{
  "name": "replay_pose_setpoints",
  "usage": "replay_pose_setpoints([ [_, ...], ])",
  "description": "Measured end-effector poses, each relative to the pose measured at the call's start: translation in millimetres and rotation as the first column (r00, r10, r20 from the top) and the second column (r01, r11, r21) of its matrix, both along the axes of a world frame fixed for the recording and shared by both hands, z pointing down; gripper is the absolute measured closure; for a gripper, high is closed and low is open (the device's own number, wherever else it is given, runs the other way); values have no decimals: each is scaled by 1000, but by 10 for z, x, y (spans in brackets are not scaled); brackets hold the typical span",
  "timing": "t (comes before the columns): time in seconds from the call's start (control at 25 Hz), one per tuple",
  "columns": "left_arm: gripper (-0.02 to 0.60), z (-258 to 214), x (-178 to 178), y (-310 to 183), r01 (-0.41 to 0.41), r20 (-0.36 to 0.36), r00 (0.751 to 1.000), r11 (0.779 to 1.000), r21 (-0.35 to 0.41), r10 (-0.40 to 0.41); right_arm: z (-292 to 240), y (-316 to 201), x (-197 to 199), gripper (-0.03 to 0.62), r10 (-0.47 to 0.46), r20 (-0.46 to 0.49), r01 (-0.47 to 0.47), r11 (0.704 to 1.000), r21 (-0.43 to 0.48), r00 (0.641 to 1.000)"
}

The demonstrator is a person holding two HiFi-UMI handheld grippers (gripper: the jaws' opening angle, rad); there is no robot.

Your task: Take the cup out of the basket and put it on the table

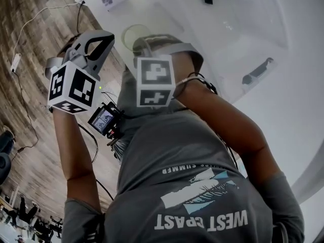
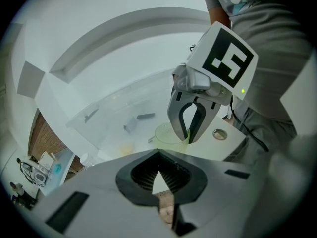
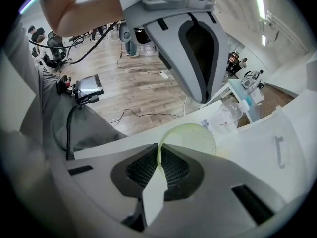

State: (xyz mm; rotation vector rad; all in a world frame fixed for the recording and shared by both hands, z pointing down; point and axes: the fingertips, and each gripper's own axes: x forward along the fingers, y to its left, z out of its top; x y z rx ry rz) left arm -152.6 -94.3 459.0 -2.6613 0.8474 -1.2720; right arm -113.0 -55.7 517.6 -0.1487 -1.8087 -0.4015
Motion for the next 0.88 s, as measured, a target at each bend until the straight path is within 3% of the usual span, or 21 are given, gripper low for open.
replay_pose_setpoints([
  [0.88, 574, 461, 10, 103, -2, -39, 999, 996, -85, -1, 694, -11, 228, 565, 7, -165, -18, 998, -65, 986],
])
